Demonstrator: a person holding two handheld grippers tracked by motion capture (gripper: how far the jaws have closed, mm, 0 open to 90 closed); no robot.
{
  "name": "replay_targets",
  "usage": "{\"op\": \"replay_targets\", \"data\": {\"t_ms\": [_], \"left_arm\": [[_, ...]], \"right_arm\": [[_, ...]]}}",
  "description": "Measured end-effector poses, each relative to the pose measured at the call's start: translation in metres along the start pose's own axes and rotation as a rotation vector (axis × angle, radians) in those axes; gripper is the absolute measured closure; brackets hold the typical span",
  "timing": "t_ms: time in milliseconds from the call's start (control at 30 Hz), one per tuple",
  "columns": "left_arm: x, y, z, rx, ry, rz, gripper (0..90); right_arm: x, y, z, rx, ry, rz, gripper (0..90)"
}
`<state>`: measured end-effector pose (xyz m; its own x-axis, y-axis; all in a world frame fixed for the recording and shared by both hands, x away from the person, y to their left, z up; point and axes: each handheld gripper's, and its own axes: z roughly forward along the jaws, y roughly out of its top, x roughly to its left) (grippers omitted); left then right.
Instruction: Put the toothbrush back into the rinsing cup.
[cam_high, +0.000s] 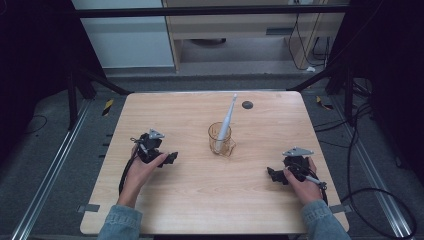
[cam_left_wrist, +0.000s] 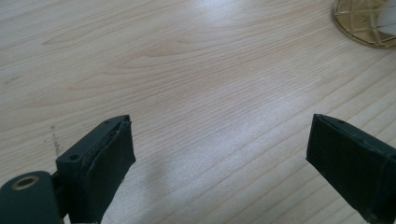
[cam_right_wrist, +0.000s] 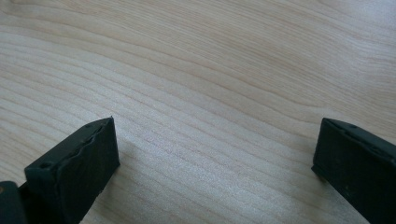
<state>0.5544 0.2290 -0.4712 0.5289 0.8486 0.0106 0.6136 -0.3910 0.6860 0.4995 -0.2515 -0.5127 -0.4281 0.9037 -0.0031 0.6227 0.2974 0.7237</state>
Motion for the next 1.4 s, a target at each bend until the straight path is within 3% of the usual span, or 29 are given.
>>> {"op": "replay_targets", "data": {"t_ms": [300,500,1400], "left_arm": [[0.008,-0.007,0.005,0.021,0.016,-0.026,7.0],[0.012,-0.009,0.007,0.034,0.033,-0.02,6.9],[0.019,-0.019,0.02,0.057,0.037,-0.032,5.6]], "right_arm": [[0.0,0.0,0.0,0.0,0.0,0.0,0.3],[0.0,0.0,0.0,0.0,0.0,0.0,0.3],[0.0,0.0,0.0,0.0,0.0,0.0,0.4]]}}
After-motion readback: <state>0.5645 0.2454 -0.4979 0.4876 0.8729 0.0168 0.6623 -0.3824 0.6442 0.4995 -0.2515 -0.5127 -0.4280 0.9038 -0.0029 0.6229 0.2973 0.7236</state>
